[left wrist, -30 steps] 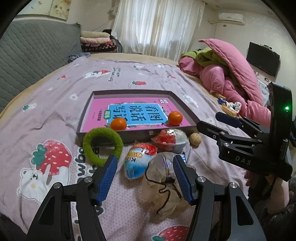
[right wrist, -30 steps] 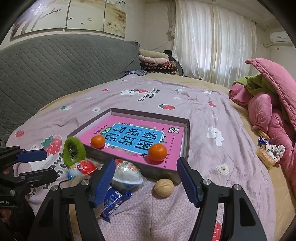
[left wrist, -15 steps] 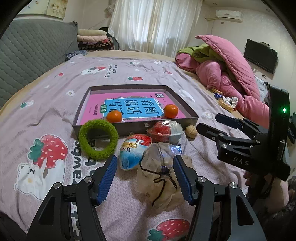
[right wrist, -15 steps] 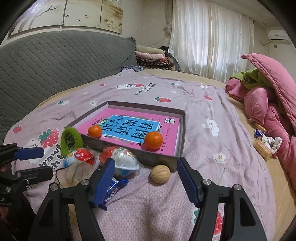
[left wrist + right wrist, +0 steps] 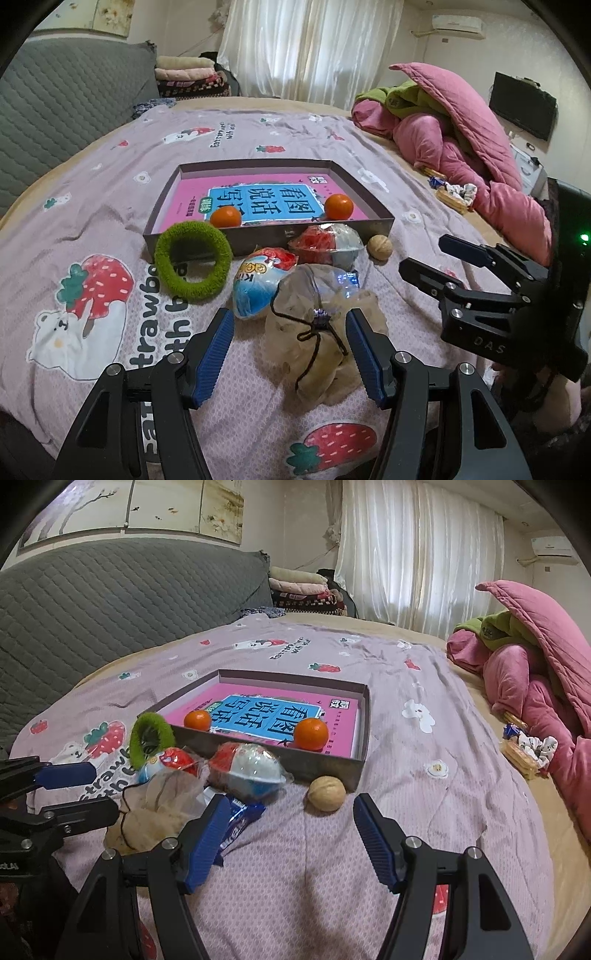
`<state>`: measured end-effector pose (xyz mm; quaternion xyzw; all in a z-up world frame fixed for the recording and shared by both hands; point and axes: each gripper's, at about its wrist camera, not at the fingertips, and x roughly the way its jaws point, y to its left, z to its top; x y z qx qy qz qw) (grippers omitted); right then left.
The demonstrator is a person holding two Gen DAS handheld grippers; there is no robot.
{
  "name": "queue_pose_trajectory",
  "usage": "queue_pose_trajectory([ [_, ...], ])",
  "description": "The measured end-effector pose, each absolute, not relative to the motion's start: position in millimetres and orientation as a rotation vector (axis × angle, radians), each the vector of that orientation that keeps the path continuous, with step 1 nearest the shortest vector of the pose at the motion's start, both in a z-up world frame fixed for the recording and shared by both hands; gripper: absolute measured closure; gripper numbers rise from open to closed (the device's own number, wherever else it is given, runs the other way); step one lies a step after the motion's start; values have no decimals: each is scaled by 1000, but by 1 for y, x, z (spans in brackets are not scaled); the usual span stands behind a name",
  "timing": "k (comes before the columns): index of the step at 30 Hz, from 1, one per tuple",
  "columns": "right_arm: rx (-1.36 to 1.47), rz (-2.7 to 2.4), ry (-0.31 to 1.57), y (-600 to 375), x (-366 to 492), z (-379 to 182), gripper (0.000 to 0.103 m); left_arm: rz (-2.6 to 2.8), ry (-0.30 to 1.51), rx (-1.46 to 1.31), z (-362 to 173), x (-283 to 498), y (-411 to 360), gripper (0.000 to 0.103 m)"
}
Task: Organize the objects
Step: 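Move the left gripper toward the mesh bag with black drawstring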
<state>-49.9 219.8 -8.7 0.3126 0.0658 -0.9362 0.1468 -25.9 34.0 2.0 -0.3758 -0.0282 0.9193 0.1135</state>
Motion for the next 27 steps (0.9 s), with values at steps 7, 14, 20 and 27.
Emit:
queue_pose_trajectory([
  [7, 895, -2690, 189, 221, -35, -12, 34, 2721, -66, -1107, -2, -22, 38, 32],
  [14, 904, -2691, 190, 223, -28, -14, 33, 2688, -34, -1122, -7, -17, 47, 32],
  [20, 916, -2691, 191, 223, -23, -17, 33, 2678, -33, -1133, -8, -14, 49, 32],
  [27, 925, -2691, 186, 225, -19, -19, 33, 2659, -25, -1143, -10, -11, 52, 32],
])
